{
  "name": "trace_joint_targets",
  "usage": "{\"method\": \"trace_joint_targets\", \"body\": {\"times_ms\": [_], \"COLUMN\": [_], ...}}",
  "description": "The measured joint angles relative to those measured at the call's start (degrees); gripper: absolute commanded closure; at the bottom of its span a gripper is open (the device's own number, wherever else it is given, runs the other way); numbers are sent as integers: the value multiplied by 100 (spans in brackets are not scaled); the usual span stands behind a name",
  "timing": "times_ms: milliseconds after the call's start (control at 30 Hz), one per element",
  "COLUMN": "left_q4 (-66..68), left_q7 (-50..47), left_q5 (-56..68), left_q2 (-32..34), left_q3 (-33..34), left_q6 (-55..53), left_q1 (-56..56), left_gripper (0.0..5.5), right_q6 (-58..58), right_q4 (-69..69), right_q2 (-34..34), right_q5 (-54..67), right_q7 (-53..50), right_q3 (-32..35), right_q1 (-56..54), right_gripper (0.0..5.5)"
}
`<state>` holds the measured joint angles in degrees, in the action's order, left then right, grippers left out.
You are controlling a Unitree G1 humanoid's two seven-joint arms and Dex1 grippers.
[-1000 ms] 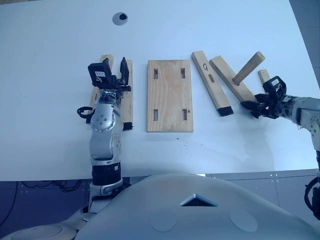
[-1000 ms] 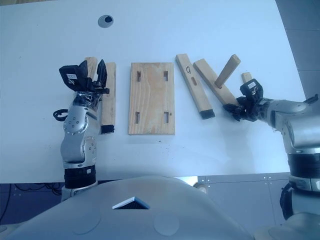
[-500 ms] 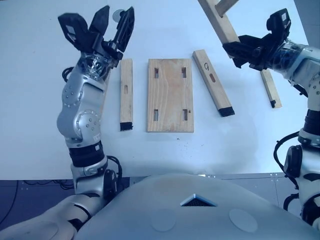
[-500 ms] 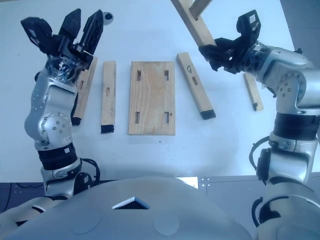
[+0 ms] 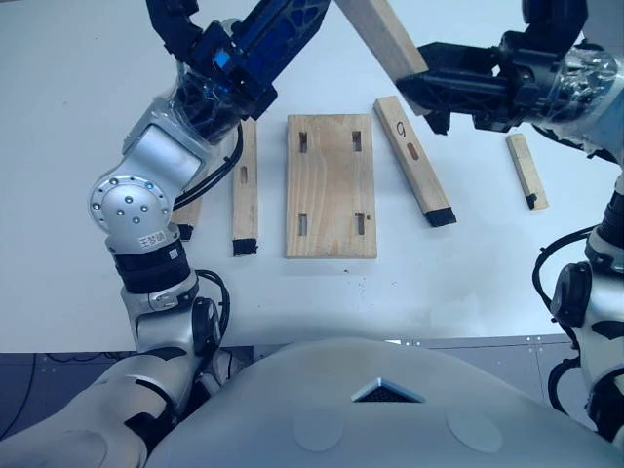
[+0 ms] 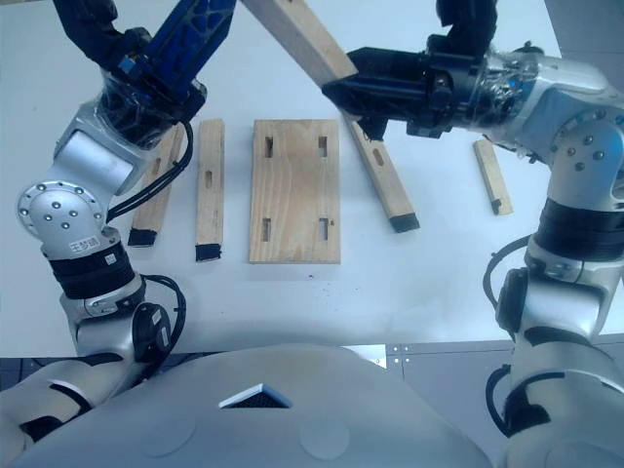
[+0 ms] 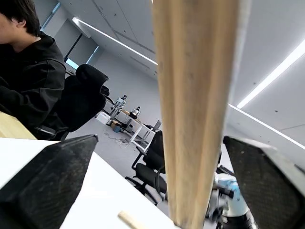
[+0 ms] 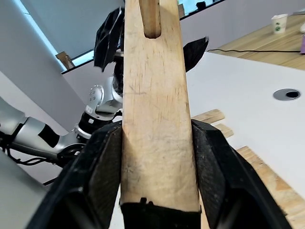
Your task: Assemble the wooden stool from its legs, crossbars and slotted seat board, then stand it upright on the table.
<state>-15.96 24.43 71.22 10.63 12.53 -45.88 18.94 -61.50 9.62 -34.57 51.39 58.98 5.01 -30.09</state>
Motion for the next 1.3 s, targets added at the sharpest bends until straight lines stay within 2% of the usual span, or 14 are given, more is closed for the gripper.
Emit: {"method": "trace_joint_targets", "body": {"times_ms": [233, 400, 533, 600, 633, 767, 867, 1033, 1100, 1233, 1300], "left_q4": [72, -17, -48, -59, -61, -29, 129, 449, 460, 248, -129], "left_q7": [-23, 59, 99, 98, 97, 1, 2, 433, 782, 1542, 1826], "left_q5": [1012, 1224, 1293, 1292, 1292, 1280, 1253, 736, 169, -498, -667], "left_q2": [-142, -139, -121, -83, -67, -73, 103, 1341, 1691, 2140, 2280], "left_q3": [399, 308, 233, 230, 230, 326, 592, 1112, 1076, 891, 743], "left_q6": [122, 118, 124, 129, 135, 364, 529, 456, 476, 604, 595], "left_q1": [110, 106, 106, 96, 80, 60, 123, -137, -335, -646, -1040], "left_gripper": [218, 301, 344, 349, 349, 349, 349, 349, 349, 349, 349], "right_q6": [-241, -678, -807, -792, -782, -616, -416, 649, 1002, 1487, 1678], "right_q4": [-227, -355, -312, -296, -300, -363, -363, -476, -675, -1986, -2624], "right_q2": [-27, -34, -251, -248, -240, -221, -227, -488, -412, 505, 631], "right_q5": [219, 694, 758, 748, 739, 539, 293, -1053, -1373, -1510, -1576], "right_q7": [324, 473, 613, 623, 614, 499, 450, 446, 132, -1560, -2118], "right_q3": [-51, 129, 108, 65, 36, -86, -283, -1074, -1125, 12, 471], "right_q1": [72, 26, 21, 22, 21, -5, -3, 358, 427, -175, -672], "right_gripper": [346, 346, 346, 346, 308, 241, 223, 223, 260, 343, 376]}}
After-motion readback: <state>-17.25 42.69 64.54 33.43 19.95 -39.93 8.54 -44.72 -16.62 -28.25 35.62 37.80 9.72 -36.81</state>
